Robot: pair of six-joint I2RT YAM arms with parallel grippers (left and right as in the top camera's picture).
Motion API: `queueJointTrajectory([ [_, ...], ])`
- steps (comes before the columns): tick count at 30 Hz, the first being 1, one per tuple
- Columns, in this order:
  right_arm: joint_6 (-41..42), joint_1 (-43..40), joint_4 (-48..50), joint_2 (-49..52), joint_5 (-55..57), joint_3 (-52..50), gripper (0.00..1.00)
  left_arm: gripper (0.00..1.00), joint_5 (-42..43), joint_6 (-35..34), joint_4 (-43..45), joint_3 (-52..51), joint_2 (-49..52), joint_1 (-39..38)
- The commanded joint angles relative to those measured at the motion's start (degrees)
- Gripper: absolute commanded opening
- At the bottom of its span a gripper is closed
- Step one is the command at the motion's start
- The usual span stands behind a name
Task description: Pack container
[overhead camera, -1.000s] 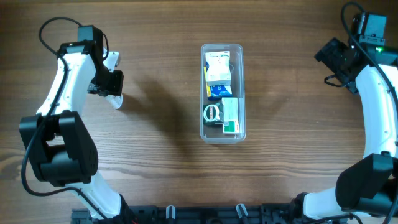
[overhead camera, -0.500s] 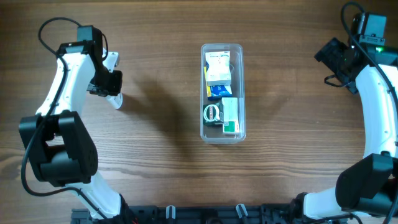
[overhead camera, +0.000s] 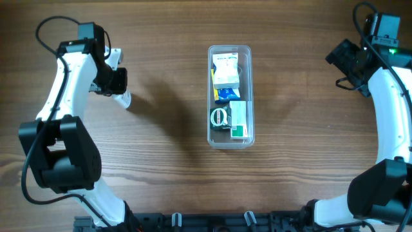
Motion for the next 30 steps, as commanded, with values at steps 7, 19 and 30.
queueJointTrajectory([
  [7, 0.5, 0.1, 0.0, 0.4, 1.0, -0.2, 1.00, 0.23, 7.6, -3.8, -1.4, 5.0, -13.8, -7.5],
  [19, 0.5, 0.1, 0.1, 0.4, 1.0, -0.2, 1.00, 0.25, 7.3, -6.4, -1.6, 4.9, -24.4, -40.6],
  [30, 0.5, 0.1, 0.2, 0.4, 1.0, -0.2, 1.00, 0.25, 7.8, -4.5, -0.6, 4.8, -14.0, -49.7],
])
